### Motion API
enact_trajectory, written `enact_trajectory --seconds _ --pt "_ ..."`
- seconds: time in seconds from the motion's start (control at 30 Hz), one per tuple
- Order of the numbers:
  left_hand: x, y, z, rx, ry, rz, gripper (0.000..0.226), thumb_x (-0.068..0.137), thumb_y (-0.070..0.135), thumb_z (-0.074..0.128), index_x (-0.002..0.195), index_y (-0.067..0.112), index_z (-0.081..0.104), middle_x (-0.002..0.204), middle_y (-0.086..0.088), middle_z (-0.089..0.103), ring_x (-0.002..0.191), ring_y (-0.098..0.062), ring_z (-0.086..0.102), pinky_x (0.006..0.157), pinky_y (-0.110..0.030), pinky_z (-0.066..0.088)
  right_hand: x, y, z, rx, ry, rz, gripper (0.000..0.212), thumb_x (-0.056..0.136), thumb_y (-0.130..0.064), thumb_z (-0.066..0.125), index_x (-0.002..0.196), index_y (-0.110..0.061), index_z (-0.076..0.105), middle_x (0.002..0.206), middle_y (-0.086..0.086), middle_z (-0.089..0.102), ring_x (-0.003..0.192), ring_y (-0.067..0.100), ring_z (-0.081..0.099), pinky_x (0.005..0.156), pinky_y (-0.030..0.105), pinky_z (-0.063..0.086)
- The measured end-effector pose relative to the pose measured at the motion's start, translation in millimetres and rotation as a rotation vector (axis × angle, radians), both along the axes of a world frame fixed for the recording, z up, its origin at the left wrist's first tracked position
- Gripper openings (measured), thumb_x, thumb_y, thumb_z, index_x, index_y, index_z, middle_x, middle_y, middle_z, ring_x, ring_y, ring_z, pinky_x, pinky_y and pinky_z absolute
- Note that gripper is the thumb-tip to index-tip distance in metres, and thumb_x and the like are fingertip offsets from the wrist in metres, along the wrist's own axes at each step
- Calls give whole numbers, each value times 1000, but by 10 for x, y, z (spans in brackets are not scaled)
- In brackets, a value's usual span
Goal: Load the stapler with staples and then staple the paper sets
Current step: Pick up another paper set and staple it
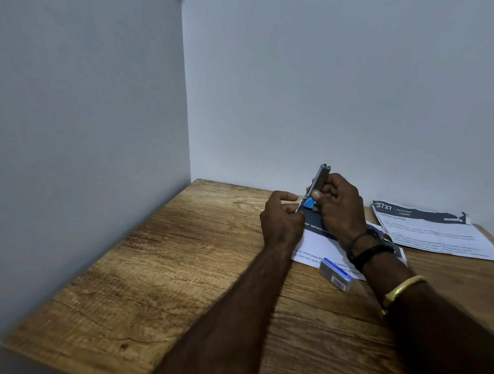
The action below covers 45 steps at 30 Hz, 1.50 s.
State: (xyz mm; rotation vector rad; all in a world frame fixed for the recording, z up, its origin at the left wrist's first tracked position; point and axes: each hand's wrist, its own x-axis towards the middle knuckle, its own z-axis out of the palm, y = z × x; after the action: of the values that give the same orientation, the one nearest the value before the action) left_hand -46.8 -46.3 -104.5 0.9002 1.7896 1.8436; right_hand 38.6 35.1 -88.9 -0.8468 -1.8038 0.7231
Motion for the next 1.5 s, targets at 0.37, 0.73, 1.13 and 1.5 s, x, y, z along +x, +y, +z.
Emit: enact_trajectory --seconds 0.37,0.73,1.13,1.5 --pt "-49 62 -25 17 85 71 25 91 2 64 111 11 76 116 -6 75 107 -19 69 93 -32 59 216 -134 159 -11 78 -69 24 89 -26 73 112 -19 71 100 2 76 90 16 72 83 40 61" --pt "-12 60 -53 37 265 7 80 79 0 75 151 13 43 147 -8 52 133 -22 52 112 -32 43 852 -320 178 -20 -585 -176 13 67 -36 78 69 -23 77 59 -9 71 67 8 67 57 24 44" --pt "-37 111 -74 63 195 31 76 81 5 77 149 10 46 144 -10 57 126 -24 58 109 -38 49 856 -515 58 -113 -804 -154 23 67 -43 81 73 -21 79 74 -3 75 78 17 70 71 33 60" --pt "-32 169 -90 90 14 70 55 77 2 78 129 8 64 83 24 55 91 -21 64 86 -29 53 765 -216 -112 -425 -43 -159 27 87 -36 68 112 -25 71 94 8 78 78 27 78 74 41 64"
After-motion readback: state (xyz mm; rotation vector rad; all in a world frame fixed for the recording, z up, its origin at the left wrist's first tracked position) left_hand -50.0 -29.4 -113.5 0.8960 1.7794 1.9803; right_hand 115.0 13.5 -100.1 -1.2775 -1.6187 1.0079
